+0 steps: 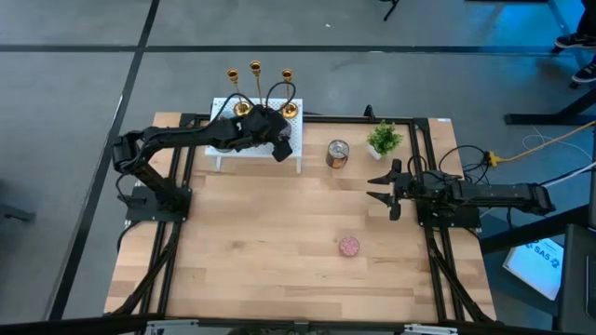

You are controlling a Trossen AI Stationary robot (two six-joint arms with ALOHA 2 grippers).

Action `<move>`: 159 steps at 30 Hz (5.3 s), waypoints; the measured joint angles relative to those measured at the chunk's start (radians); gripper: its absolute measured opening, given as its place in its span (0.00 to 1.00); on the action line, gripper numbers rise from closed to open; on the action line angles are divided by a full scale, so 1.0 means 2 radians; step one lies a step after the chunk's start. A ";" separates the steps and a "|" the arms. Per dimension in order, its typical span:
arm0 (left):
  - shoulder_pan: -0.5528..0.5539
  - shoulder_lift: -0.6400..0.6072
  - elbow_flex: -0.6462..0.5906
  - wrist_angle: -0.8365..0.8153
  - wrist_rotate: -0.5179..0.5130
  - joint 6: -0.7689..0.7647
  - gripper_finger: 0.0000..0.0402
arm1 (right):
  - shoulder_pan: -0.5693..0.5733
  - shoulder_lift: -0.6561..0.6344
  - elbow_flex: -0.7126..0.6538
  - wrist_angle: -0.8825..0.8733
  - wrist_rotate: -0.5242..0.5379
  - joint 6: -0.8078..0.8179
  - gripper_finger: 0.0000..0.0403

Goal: Pick & Place candle stick holders
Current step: Put the red patterned candle on the shelf, then put the pink patterned candle on the shelf

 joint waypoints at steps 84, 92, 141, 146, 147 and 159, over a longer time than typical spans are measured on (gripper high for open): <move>-0.088 -0.064 0.033 -0.091 -0.060 0.110 0.00 | 0.000 0.000 0.000 0.000 0.000 0.000 0.46; -0.158 -0.048 0.031 -0.072 0.085 0.154 0.01 | 0.000 0.000 0.000 0.000 0.000 0.000 0.46; -0.345 -0.729 -0.564 0.247 0.080 0.027 0.00 | 0.000 0.000 0.000 0.000 0.000 0.000 0.46; -0.345 -0.777 -0.563 0.208 0.077 0.036 0.00 | 0.000 0.000 0.000 0.000 0.000 0.000 0.46; -0.344 -0.777 -0.561 0.198 0.073 0.036 0.00 | 0.000 0.000 0.000 0.000 0.000 0.000 0.46; -0.336 -0.777 -0.563 0.175 0.104 0.060 0.01 | 0.000 0.000 0.000 0.000 0.000 0.000 0.46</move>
